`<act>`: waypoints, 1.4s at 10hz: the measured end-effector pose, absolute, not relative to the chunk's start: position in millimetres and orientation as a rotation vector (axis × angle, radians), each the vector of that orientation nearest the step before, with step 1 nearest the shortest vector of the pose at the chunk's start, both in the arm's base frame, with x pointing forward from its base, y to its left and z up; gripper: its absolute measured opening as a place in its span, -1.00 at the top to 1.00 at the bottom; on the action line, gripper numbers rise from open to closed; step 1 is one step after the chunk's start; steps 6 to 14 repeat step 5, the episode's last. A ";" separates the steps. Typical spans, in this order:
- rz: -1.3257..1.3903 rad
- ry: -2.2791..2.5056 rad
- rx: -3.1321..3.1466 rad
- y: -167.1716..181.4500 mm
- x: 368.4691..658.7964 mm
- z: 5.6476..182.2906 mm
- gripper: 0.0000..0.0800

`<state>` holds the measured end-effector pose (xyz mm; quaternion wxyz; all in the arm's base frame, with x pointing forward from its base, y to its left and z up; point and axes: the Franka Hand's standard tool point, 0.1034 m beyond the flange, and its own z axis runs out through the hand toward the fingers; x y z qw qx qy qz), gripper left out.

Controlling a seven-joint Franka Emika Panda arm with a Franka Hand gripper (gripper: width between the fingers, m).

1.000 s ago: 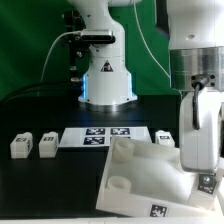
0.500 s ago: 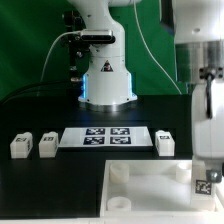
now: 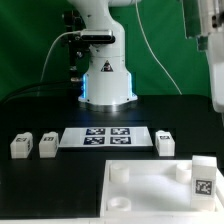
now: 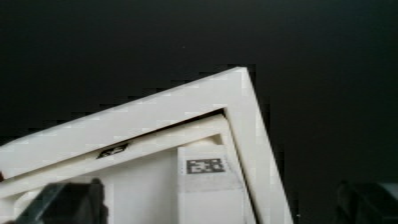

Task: Assemble one leg

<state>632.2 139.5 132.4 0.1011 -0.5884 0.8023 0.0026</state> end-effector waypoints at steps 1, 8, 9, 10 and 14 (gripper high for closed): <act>0.008 2.371 -1.740 139.4 631.8 131.4 -0.62; 0.009 2.372 -1.743 139.5 631.2 129.5 -0.62; 0.009 2.372 -1.743 139.5 631.2 129.5 -0.62; 0.009 2.372 -1.743 139.5 631.2 129.5 -0.62; 0.009 2.372 -1.743 139.5 631.2 129.5 -0.62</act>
Offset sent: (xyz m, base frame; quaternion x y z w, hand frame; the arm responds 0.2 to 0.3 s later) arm 0.0000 0.0000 0.0000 0.0000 0.0000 0.0000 1.0000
